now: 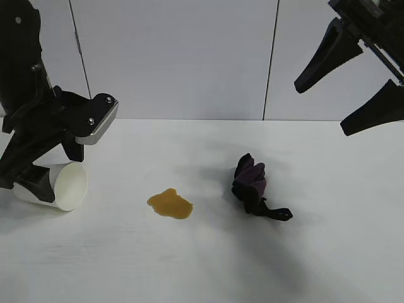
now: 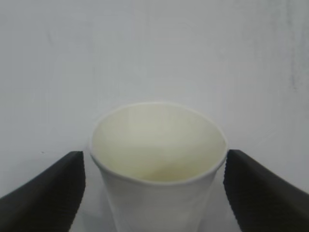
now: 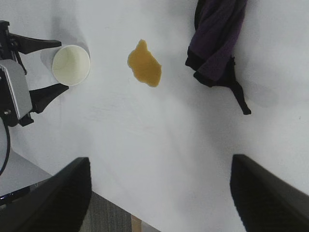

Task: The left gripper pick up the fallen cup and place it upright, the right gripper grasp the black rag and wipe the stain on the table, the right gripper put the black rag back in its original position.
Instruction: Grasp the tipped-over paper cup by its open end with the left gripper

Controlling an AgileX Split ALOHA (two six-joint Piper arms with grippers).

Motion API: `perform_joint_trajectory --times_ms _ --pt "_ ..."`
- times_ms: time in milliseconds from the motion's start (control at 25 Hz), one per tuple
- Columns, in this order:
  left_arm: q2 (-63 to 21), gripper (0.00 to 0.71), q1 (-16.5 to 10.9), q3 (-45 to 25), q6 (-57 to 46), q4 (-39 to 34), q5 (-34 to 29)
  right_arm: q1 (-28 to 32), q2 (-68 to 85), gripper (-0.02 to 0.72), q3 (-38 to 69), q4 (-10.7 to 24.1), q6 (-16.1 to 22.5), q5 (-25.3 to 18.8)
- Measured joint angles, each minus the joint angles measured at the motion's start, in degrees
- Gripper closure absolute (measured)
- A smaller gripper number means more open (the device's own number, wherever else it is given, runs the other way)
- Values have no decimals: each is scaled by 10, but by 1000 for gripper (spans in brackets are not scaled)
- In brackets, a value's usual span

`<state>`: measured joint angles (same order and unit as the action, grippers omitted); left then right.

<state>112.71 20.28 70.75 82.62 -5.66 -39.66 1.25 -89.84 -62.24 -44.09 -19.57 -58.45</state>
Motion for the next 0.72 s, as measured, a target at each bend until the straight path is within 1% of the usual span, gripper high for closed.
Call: perform_joint_trajectory --times_ms 720 --pt "22 140 0 0 -24 -8 5 0 0 159 0 0 0 0"
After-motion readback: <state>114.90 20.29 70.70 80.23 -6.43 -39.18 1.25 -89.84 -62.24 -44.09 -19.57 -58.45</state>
